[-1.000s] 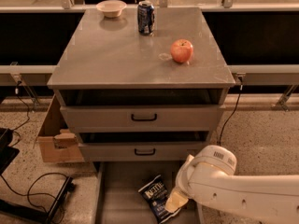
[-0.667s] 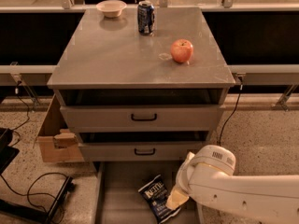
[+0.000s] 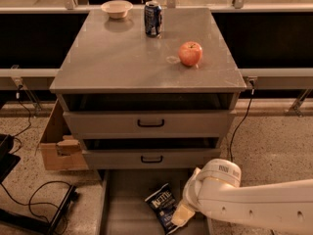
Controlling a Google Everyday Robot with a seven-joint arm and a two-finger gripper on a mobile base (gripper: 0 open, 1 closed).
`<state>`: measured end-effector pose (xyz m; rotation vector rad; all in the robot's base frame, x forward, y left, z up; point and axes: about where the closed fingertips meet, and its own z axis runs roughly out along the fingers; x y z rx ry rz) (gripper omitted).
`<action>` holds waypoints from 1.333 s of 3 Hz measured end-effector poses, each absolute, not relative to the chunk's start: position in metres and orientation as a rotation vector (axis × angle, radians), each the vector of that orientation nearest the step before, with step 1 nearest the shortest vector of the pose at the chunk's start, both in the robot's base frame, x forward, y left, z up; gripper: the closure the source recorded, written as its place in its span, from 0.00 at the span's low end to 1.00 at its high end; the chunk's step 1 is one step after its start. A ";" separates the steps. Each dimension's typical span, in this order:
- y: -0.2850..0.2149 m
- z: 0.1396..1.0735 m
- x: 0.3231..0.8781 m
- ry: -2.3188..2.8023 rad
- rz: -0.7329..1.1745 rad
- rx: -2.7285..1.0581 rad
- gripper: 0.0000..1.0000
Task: Pick blue chip bag from bottom drawer and place on counter
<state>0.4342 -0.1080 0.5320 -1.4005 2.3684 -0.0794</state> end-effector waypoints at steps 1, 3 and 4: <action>-0.115 0.466 0.429 2.449 0.045 -1.303 0.00; -0.111 0.356 0.436 2.481 0.213 -1.181 0.00; -0.096 0.312 0.410 2.520 0.306 -1.189 0.00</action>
Offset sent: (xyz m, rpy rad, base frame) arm -0.0293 0.0046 -0.2845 0.2563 0.2045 -0.1338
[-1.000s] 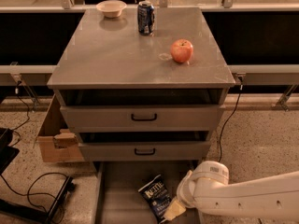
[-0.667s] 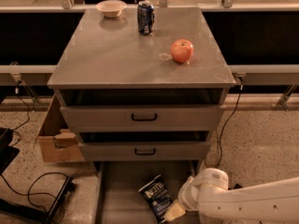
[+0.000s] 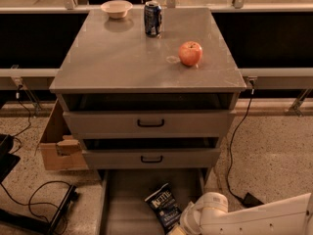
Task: Pick blue chip bag from bottom drawer and place on counter
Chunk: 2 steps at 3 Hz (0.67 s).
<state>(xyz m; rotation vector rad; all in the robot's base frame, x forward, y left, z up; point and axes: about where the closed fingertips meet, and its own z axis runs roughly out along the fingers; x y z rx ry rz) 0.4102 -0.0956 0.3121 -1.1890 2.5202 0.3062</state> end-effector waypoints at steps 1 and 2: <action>-0.090 0.310 0.422 2.509 0.277 -1.204 0.00; -0.086 0.287 0.448 2.471 0.267 -1.214 0.00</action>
Offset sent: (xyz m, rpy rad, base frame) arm 0.0778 0.0139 -0.0654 0.0143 -0.0888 0.0192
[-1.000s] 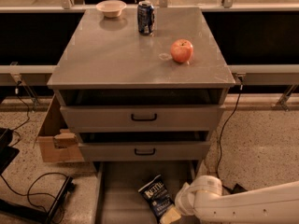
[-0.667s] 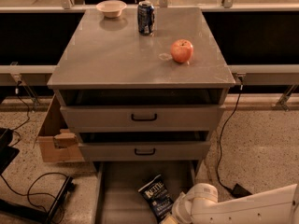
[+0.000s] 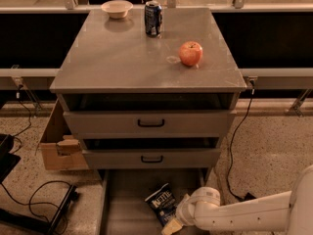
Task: Pick blue chip bag from bottom drawer and place on counter
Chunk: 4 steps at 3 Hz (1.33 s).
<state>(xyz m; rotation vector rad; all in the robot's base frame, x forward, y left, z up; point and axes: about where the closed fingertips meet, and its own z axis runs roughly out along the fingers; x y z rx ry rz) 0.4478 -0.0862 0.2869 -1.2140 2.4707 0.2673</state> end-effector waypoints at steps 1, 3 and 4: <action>-0.088 0.258 0.479 2.432 0.297 -1.181 0.00; -0.082 0.230 0.508 2.401 0.350 -1.138 0.00; -0.081 0.225 0.509 2.401 0.353 -1.138 0.00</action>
Offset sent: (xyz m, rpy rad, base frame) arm 0.0959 0.0092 -0.0978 0.1650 -0.0463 -0.0365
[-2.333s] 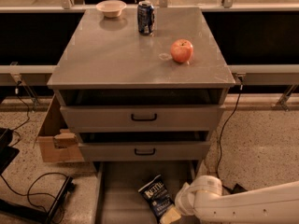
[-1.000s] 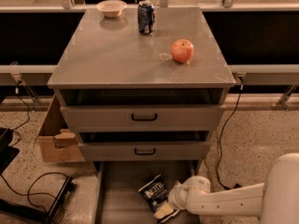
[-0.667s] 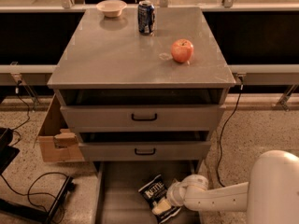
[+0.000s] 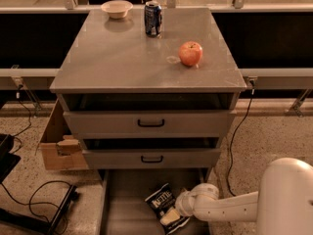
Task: Pick blue chip bag from bottom drawer and place on counter
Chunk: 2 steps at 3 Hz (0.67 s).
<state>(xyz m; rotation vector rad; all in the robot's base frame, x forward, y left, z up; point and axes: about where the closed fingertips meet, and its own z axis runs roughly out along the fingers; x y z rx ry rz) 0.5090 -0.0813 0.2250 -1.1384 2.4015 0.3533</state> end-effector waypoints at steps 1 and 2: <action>-0.079 0.195 0.519 2.405 0.376 -1.140 0.00; -0.076 0.154 0.521 2.444 0.393 -1.162 0.00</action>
Offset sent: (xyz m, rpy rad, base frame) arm 0.0273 -0.0009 -0.1262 -0.0288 0.1221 0.0371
